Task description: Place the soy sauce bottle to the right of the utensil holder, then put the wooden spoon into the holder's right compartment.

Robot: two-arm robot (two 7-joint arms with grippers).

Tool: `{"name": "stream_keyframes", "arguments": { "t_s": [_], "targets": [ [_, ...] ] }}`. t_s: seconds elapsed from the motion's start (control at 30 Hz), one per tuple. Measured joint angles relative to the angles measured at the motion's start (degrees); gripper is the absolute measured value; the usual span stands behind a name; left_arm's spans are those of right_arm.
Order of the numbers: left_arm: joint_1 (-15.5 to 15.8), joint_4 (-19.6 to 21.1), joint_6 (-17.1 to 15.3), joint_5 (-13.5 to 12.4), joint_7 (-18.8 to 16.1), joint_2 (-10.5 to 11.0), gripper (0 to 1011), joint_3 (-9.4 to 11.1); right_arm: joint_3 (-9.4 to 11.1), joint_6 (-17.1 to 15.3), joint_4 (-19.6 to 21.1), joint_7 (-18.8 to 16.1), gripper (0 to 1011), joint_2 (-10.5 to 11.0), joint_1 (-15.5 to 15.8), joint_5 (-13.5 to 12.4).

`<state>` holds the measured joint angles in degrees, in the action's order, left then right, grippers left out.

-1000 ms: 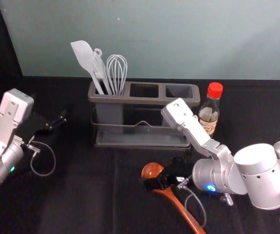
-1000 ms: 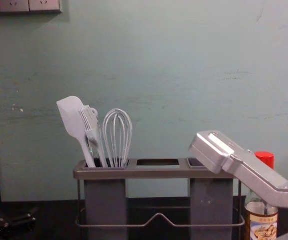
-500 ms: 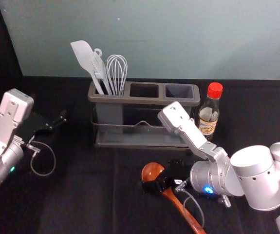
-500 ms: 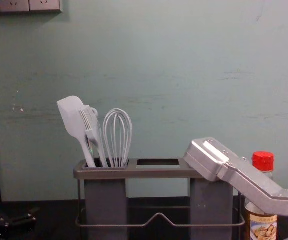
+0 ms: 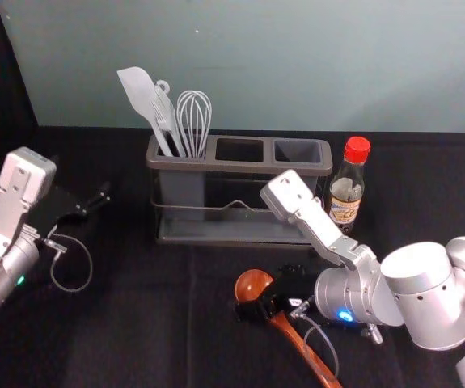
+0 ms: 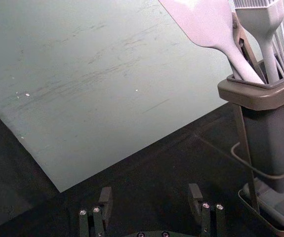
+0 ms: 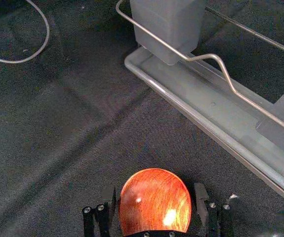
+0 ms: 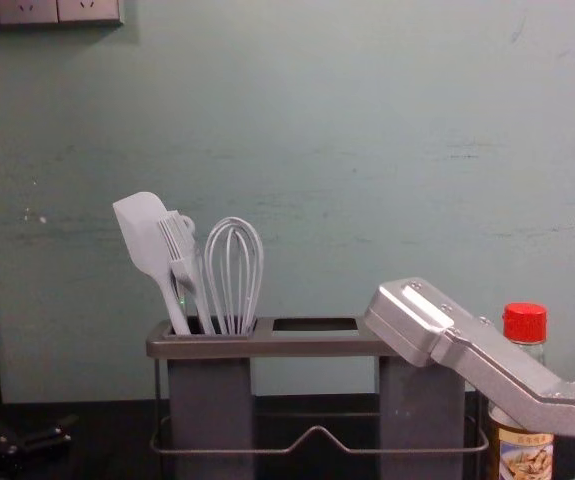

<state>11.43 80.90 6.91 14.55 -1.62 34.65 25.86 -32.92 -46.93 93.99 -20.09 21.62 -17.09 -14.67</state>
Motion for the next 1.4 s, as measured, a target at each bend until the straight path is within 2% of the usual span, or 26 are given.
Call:
{"name": "stream_keyframes", "arguments": {
  "t_s": [0.27, 0.37, 0.47, 0.9, 1.03, 1.13, 1.23, 1.3, 1.33, 1.4],
  "targets": [
    [0.00, 0.00, 0.00, 0.00, 0.00, 0.00, 1005, 0.00, 0.03, -0.01, 0.05, 0.01, 980, 0.03, 0.00, -0.12],
    [0.00, 0.00, 0.00, 0.00, 0.00, 0.00, 1005, 0.00, 0.05, -0.02, 0.08, 0.03, 885, 0.05, 0.00, -0.15],
    [0.00, 0.00, 0.00, 0.00, 0.00, 0.00, 1005, 0.00, 0.06, -0.02, 0.09, 0.05, 843, 0.06, 0.00, -0.17],
    [0.00, 0.00, 0.00, 0.00, 0.00, 0.00, 1005, 0.00, 0.06, -0.02, 0.10, 0.04, 836, 0.08, -0.01, -0.24],
    [0.00, 0.00, 0.00, 0.00, 0.00, 0.00, 1005, 0.00, 1.00, 2.88, 1.41, -0.97, 836, 0.91, 0.96, -0.19],
    [0.00, 0.00, 0.00, 0.00, 0.00, 0.00, 1005, 0.00, 2.37, 6.88, 3.36, -2.23, 836, 1.93, 2.37, -0.39],
    [0.00, 0.00, 0.00, 0.00, 0.00, 0.00, 1005, 0.00, 4.31, 12.93, 5.92, -3.70, 836, 3.28, 4.32, -1.44],
    [0.00, 0.00, 0.00, 0.00, 0.00, 0.00, 1005, 0.00, 5.33, 15.82, 6.98, -4.27, 836, 3.88, 5.19, -2.16],
    [0.00, 0.00, 0.00, 0.00, 0.00, 0.00, 1005, 0.00, 6.34, 18.42, 7.96, -4.89, 836, 4.44, 6.03, -3.20],
    [0.00, 0.00, 0.00, 0.00, 0.00, 0.00, 1005, 0.00, 7.44, 21.03, 8.88, -5.66, 836, 5.00, 6.73, -4.33]
  ]
}}
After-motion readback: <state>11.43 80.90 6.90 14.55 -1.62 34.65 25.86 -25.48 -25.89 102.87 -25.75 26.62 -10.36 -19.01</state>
